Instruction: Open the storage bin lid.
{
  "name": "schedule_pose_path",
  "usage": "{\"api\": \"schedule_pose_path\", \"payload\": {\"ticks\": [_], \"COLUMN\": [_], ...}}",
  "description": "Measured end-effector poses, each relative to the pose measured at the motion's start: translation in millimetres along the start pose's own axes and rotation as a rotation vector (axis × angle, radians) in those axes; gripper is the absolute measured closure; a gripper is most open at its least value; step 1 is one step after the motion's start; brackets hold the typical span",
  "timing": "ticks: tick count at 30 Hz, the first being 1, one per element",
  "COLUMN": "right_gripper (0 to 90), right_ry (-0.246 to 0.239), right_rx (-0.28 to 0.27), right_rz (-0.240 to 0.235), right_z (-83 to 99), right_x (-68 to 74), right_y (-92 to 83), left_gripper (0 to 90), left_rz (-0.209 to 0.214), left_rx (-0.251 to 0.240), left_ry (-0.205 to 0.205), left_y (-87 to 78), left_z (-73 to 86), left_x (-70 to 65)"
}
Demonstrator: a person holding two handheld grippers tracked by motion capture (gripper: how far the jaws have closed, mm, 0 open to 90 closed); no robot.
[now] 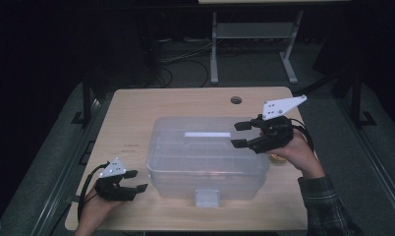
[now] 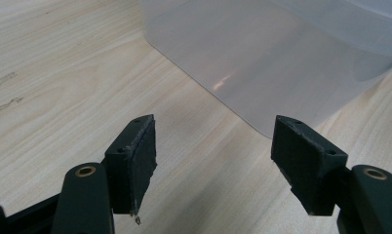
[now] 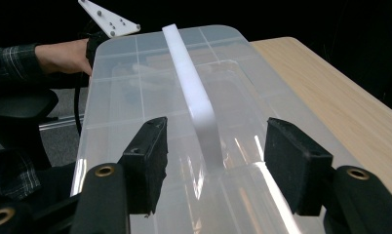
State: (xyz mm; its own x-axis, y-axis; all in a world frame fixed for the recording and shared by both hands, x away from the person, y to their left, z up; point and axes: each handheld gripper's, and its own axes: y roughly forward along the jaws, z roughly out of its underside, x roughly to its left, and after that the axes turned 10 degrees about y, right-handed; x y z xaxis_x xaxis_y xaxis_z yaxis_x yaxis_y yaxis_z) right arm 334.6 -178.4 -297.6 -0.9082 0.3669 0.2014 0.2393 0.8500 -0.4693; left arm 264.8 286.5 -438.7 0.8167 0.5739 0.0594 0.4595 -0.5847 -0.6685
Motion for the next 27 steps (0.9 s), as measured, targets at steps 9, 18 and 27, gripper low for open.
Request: {"api": "schedule_pose_path", "payload": {"ticks": [9, 18, 27], "right_gripper": [48.7, 58.4, 67.8], "right_ry": [-0.027, -0.04, -0.053], "right_rx": [0.028, 0.048, 0.054], "right_rz": [-0.019, -0.024, -0.026], "right_z": [-6.0, -7.7, -7.5], "right_x": [0.4, 0.2, -0.3], "right_y": [13.4, 20.2, 21.5], "left_gripper": [32.6, 32.6, 32.8], "left_rz": [0.0, 0.0, 0.0], "left_rx": [-0.003, -0.003, -0.003], "left_ry": [-0.001, -0.002, -0.002], "left_y": [-0.1, -0.5, -0.4], "left_z": [0.5, 0.9, 0.6], "left_x": [0.2, 0.7, 0.2]}}
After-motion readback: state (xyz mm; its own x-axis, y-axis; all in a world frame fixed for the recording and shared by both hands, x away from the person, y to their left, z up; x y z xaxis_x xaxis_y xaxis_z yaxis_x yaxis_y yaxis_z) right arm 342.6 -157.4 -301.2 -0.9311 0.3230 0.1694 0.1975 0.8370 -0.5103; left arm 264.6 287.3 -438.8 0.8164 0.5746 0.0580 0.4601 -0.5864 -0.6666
